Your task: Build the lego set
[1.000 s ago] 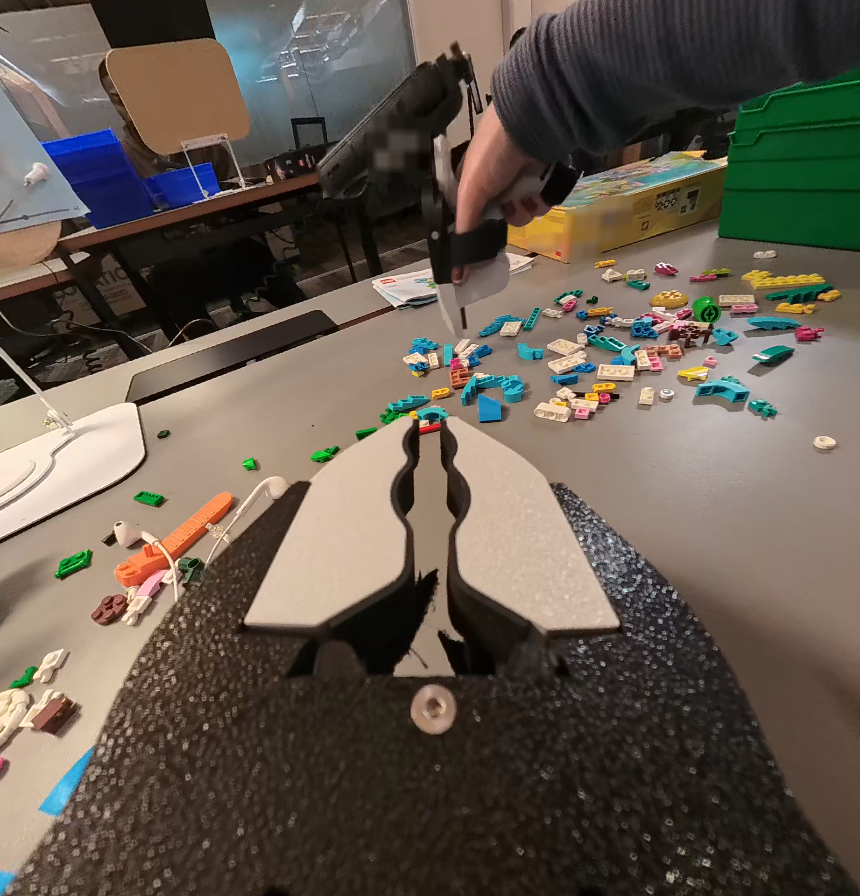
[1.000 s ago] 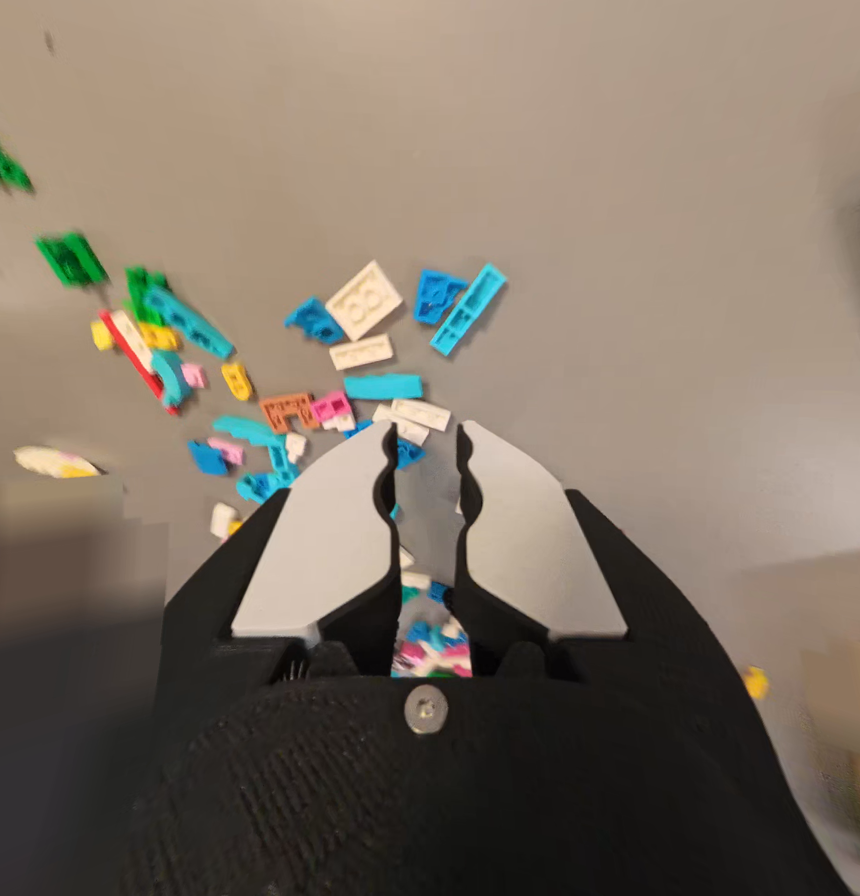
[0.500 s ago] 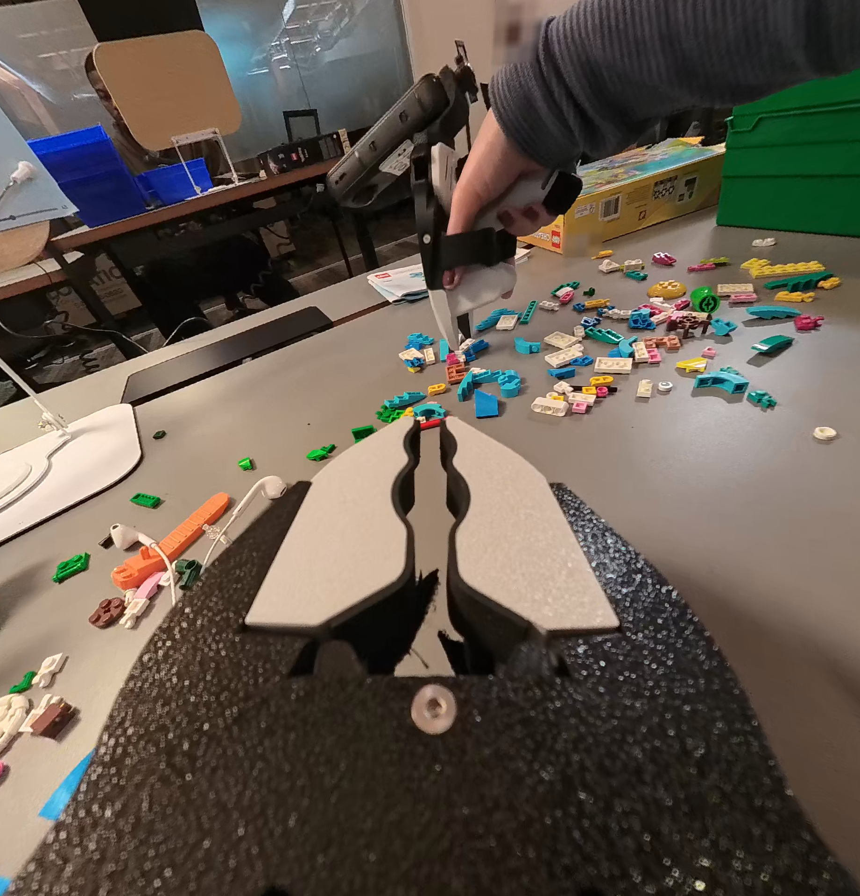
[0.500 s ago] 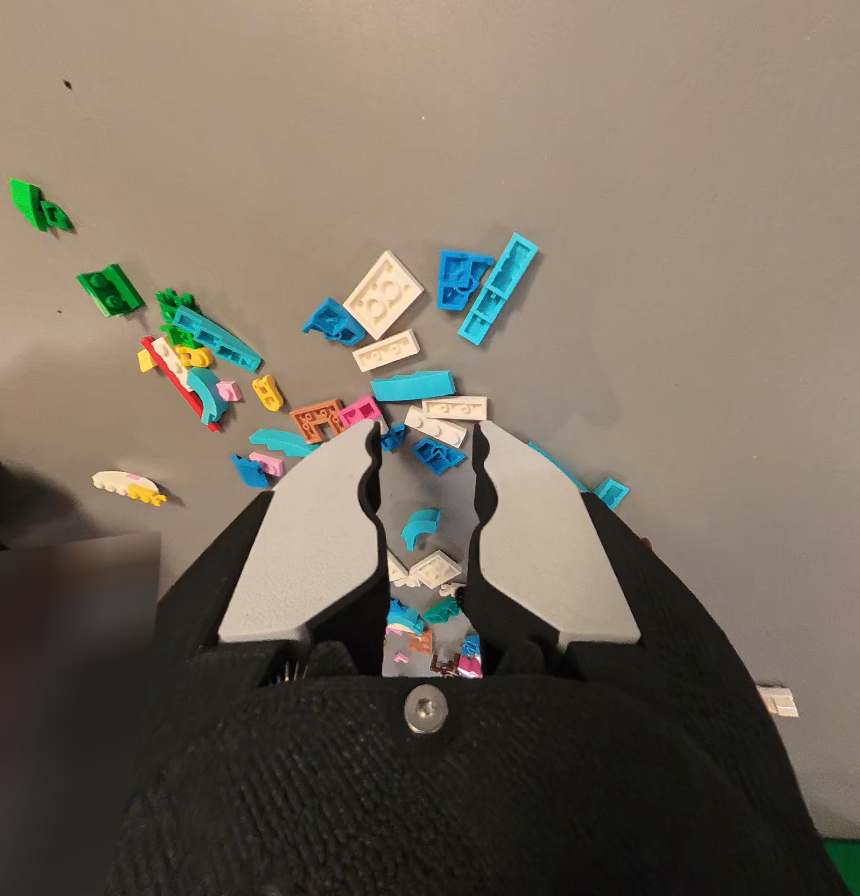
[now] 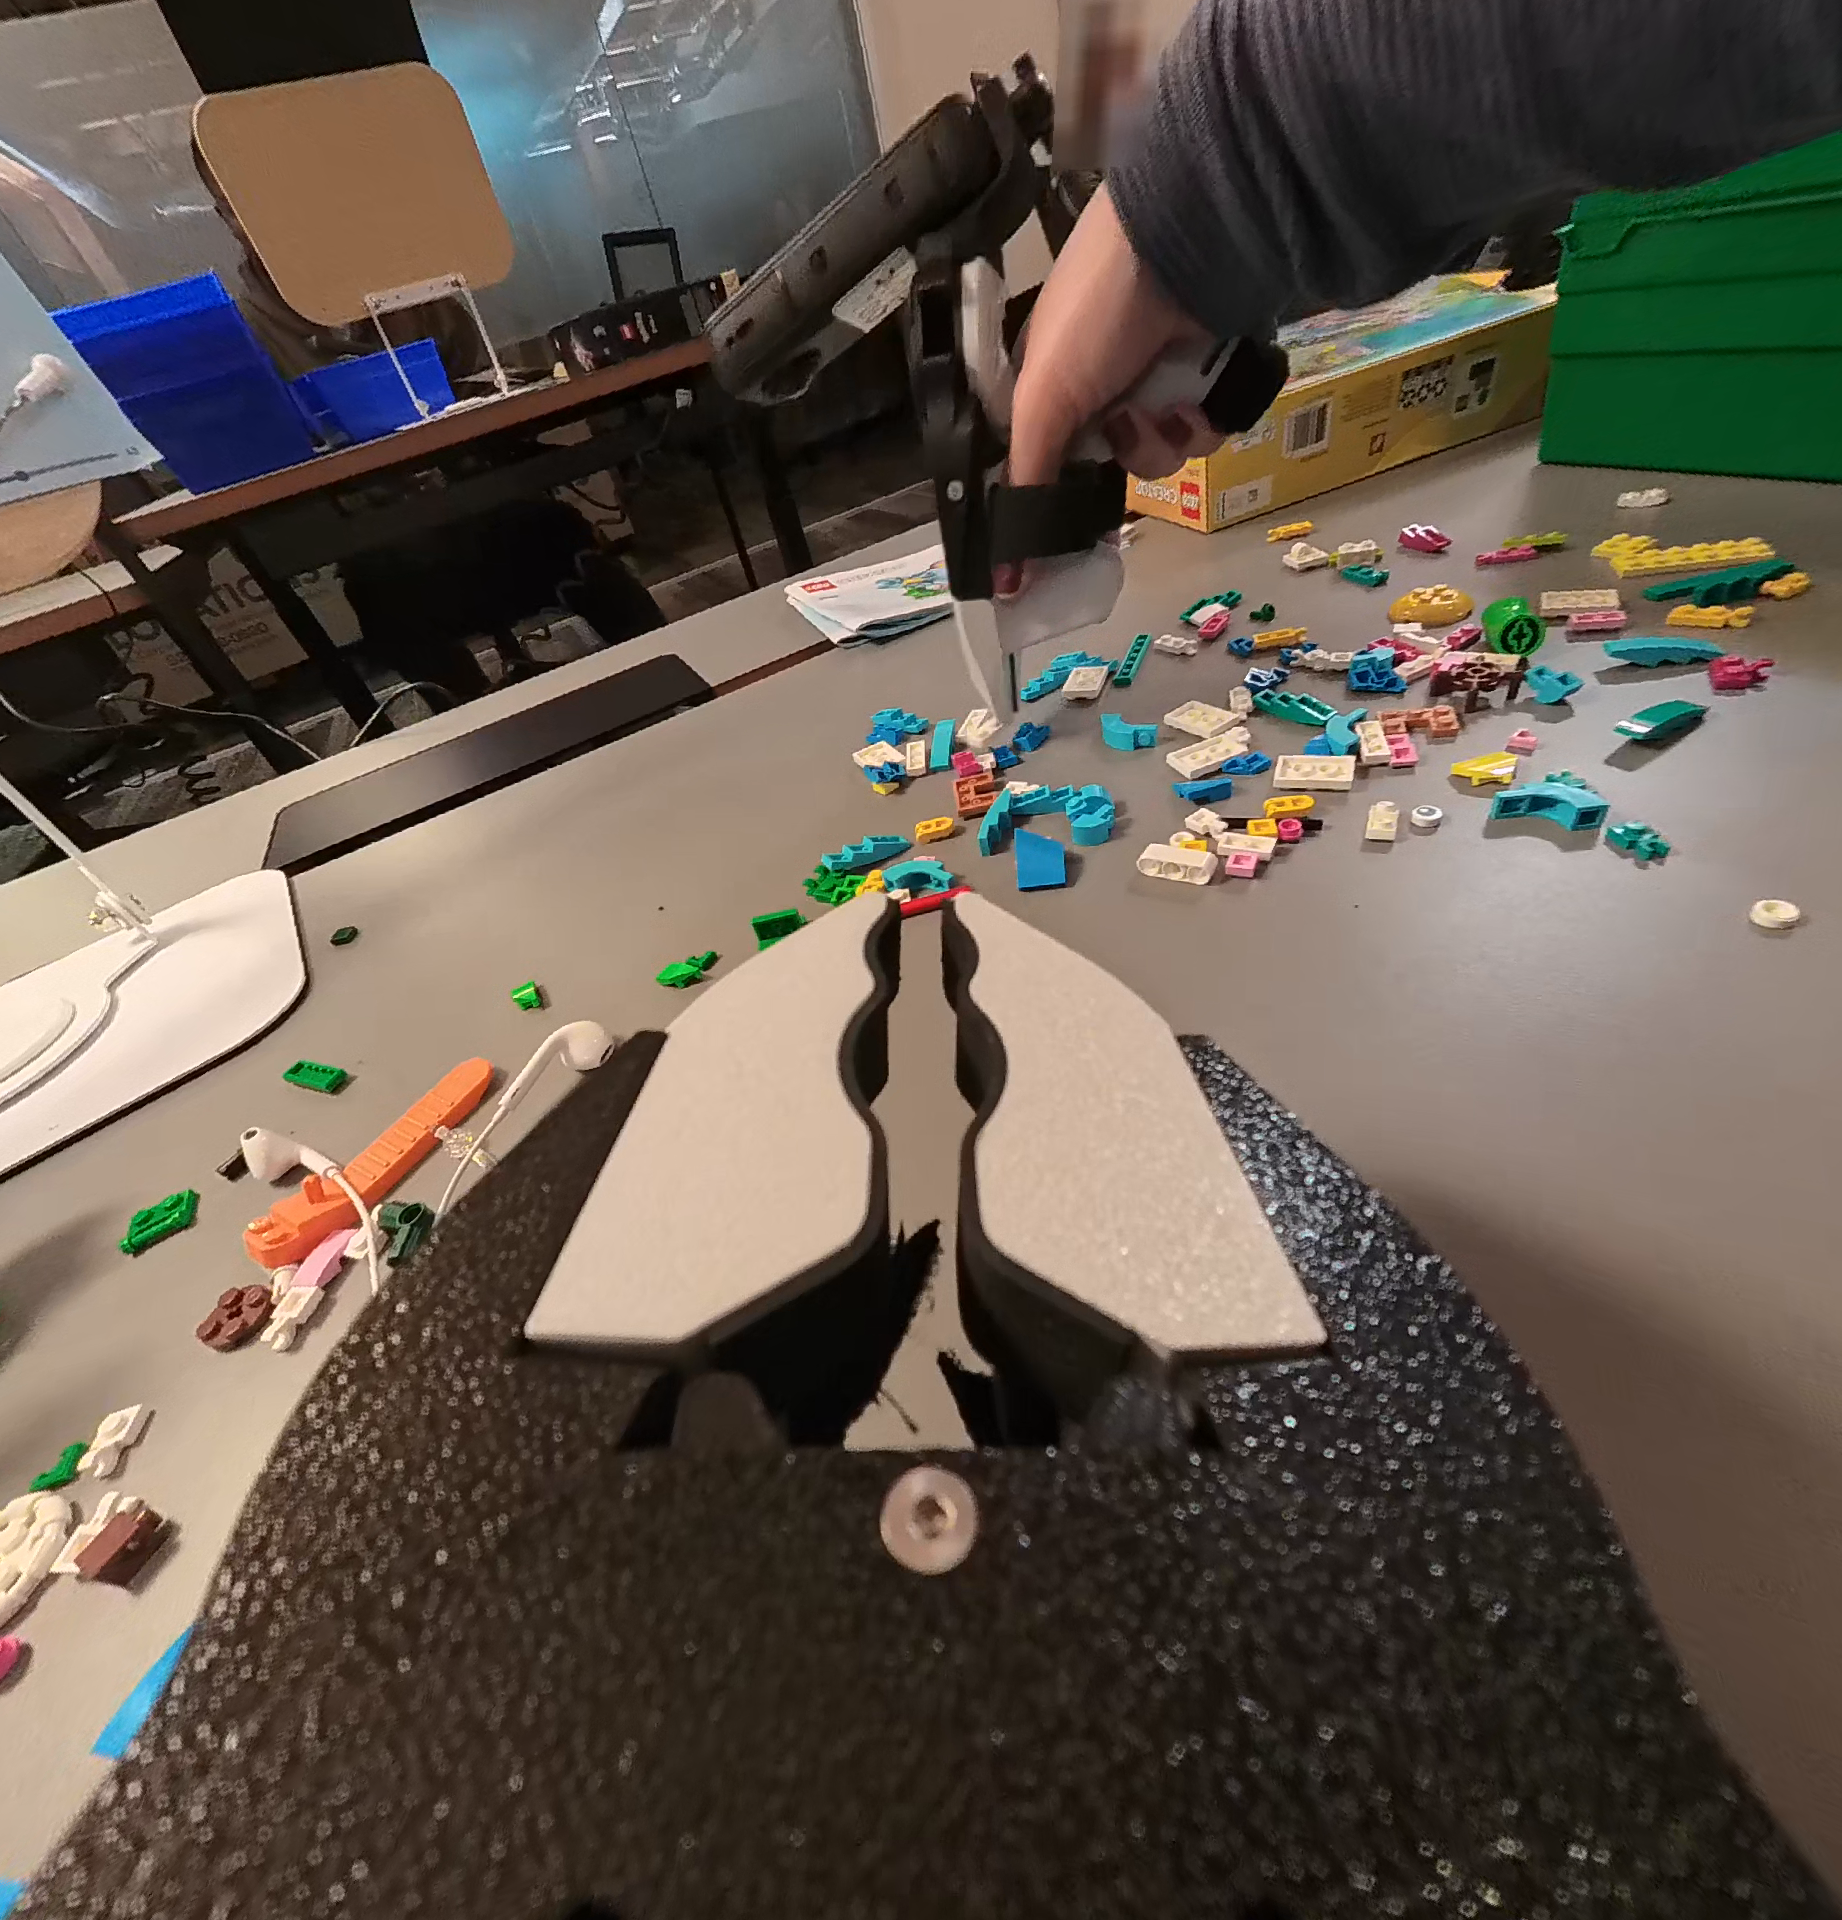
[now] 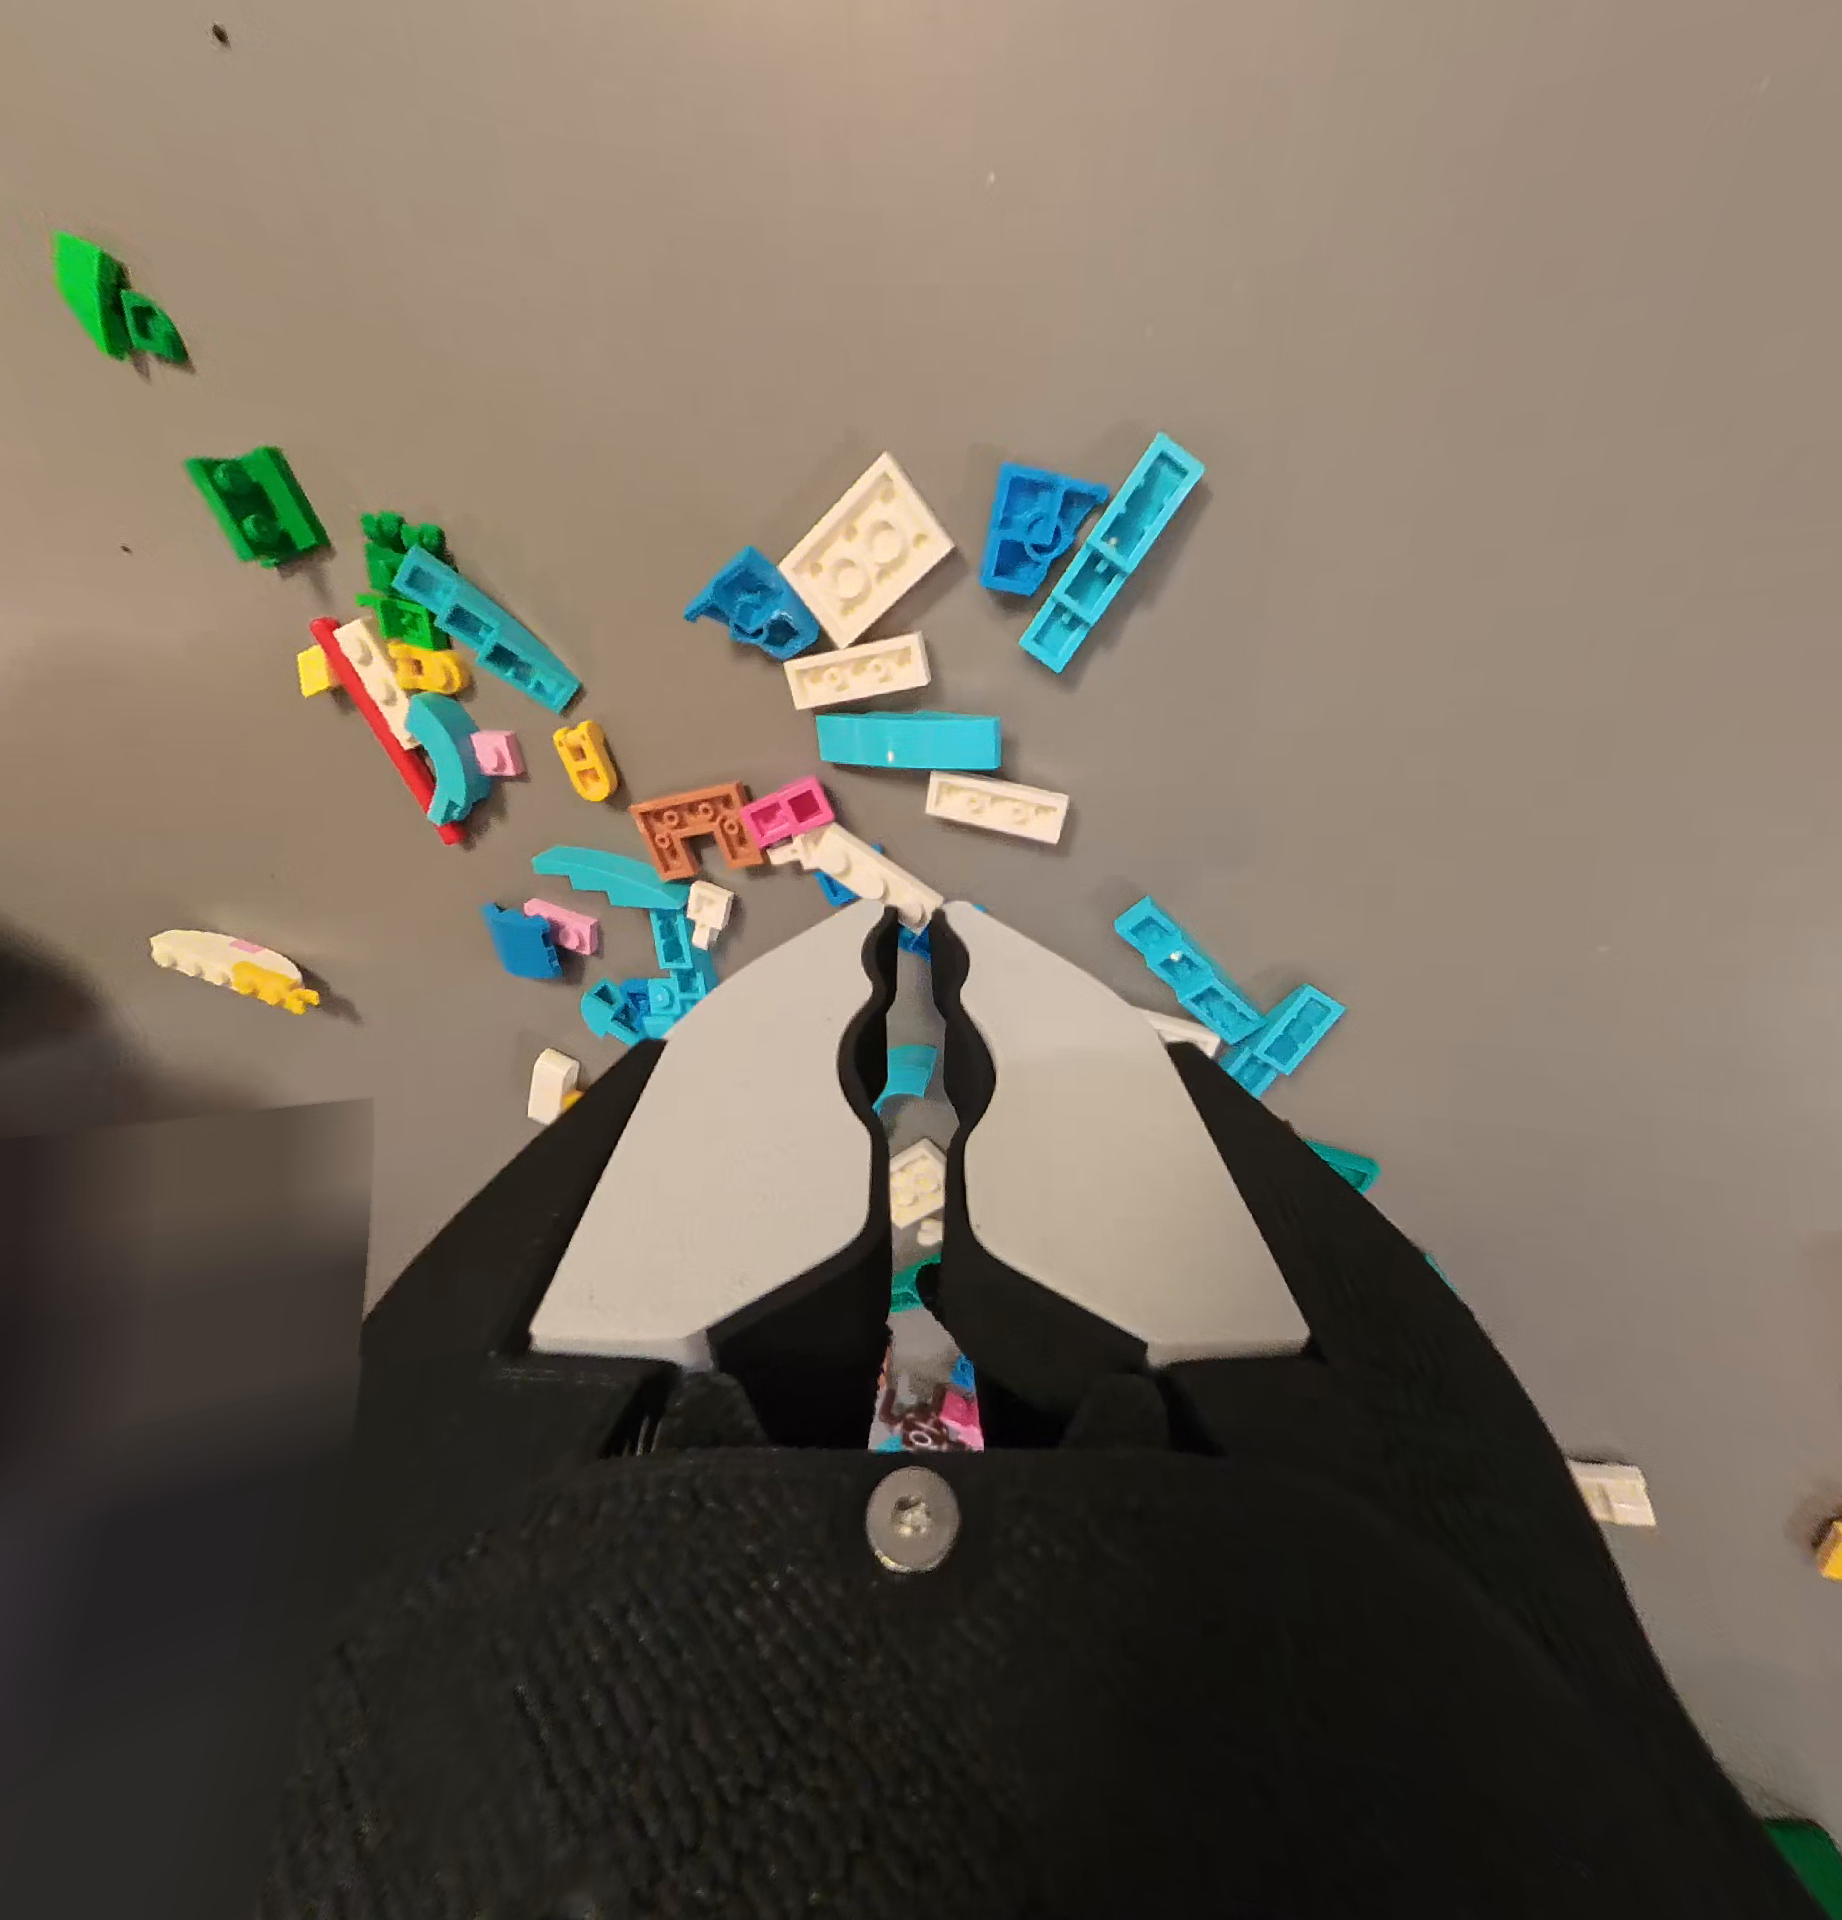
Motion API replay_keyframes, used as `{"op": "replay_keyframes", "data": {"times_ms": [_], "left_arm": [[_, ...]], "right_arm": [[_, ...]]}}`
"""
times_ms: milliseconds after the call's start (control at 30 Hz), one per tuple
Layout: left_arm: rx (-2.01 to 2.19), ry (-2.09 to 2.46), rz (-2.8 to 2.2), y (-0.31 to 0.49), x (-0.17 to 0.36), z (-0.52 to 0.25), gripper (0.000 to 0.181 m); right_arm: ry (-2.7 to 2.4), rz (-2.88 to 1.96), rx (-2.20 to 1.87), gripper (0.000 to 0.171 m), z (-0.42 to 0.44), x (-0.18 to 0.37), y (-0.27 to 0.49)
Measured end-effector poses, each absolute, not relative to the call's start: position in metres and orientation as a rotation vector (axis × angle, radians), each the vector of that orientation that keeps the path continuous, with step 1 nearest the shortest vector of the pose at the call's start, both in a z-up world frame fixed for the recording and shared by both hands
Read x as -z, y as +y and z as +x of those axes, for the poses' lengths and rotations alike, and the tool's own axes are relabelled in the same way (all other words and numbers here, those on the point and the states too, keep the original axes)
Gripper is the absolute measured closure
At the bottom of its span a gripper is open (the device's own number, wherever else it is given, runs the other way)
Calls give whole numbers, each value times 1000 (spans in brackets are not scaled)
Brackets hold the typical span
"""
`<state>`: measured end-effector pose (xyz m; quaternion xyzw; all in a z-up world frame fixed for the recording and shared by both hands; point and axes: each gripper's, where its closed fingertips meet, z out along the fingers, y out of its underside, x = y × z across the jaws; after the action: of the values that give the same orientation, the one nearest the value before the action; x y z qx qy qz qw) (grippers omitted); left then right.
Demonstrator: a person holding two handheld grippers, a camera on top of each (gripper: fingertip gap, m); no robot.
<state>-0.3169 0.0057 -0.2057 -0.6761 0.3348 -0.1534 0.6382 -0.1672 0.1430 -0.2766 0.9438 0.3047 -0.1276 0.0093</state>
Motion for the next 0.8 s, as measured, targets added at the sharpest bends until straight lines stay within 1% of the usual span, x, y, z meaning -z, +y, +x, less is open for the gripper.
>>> {"op": "replay_keyframes", "data": {"times_ms": [100, 167, 233, 300, 433, 567, 800], "left_arm": [[348, 765, -1543, 6, 206, -317, 174], [346, 769, -1543, 5, 206, -316, 175], [351, 777, -1542, 4, 206, -316, 181], [354, 777, -1542, 4, 206, -316, 181], [365, 774, -1549, 5, 207, -316, 180], [406, 750, -1562, 6, 206, -318, 176], [412, 735, -1552, 6, 204, -320, 175]], "right_arm": [[1019, 2945, 463, 167, -171, 269, 142], [1157, 2929, 453, 167, -171, 268, 141], [1171, 2856, 491, 167, -171, 268, 129], [1224, 2834, 556, 167, -180, 263, 120], [1508, 2637, 720, 167, -215, 247, 55], [1715, 2509, 606, 167, -231, 261, -8], [1760, 2527, 467, 167, -235, 283, -25]]}}
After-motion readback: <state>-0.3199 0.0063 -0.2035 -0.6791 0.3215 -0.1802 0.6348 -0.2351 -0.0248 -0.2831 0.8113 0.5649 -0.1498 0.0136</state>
